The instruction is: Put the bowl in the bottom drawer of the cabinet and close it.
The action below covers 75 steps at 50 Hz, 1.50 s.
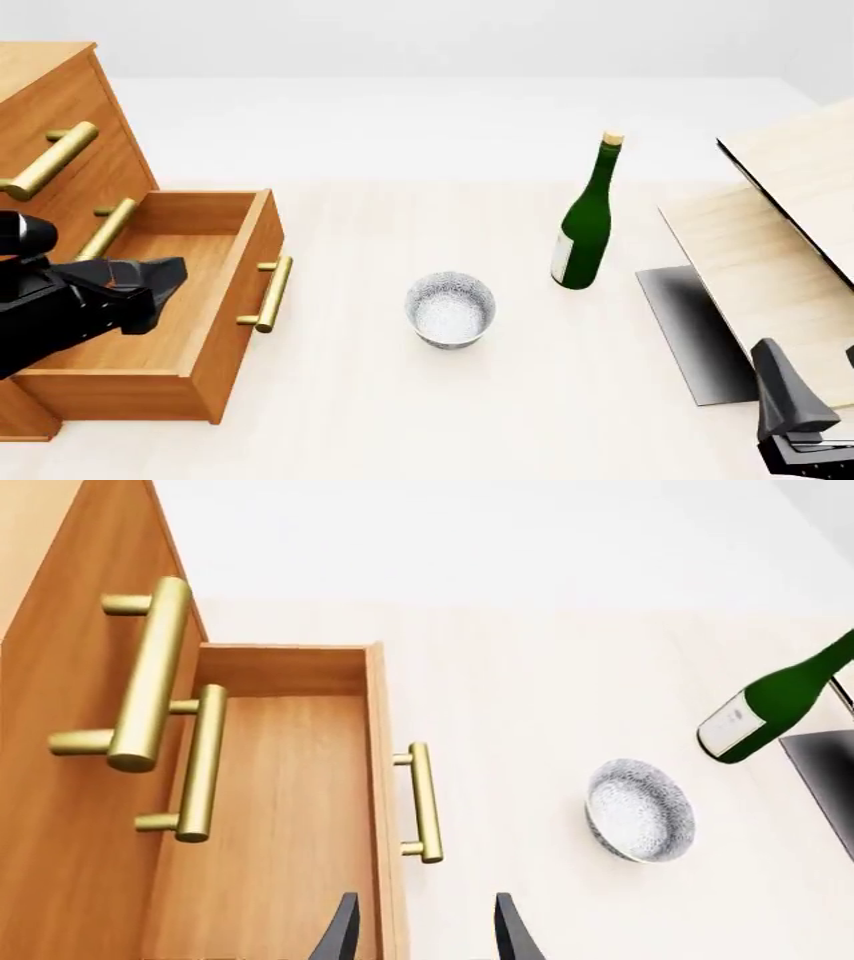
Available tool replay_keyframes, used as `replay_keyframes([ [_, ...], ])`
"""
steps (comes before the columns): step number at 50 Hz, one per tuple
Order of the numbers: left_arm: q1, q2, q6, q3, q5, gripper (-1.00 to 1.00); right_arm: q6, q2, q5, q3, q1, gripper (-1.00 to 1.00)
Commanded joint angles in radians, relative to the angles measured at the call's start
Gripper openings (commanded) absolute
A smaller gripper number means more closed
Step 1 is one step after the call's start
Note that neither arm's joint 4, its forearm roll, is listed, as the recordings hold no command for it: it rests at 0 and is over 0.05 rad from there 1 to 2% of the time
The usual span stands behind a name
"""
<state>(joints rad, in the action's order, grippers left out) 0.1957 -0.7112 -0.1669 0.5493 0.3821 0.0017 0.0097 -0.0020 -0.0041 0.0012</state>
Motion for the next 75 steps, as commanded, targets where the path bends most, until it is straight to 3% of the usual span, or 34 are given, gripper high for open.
replay_keyframes([
  [1, -0.011, -0.055, -0.012, -0.004, -0.018, 1.0, 0.0, 0.0, 0.0, 0.0, 0.0, 1.0],
  [30, -0.037, -0.192, -0.017, -0.063, -0.119, 1.0, 0.0, -0.001, 0.0, 0.0, 0.0, 1.0],
  [75, 0.002, -0.338, -0.018, -0.122, -0.231, 1.0, 0.0, 0.0, 0.0, 0.0, 0.0, 1.0],
])
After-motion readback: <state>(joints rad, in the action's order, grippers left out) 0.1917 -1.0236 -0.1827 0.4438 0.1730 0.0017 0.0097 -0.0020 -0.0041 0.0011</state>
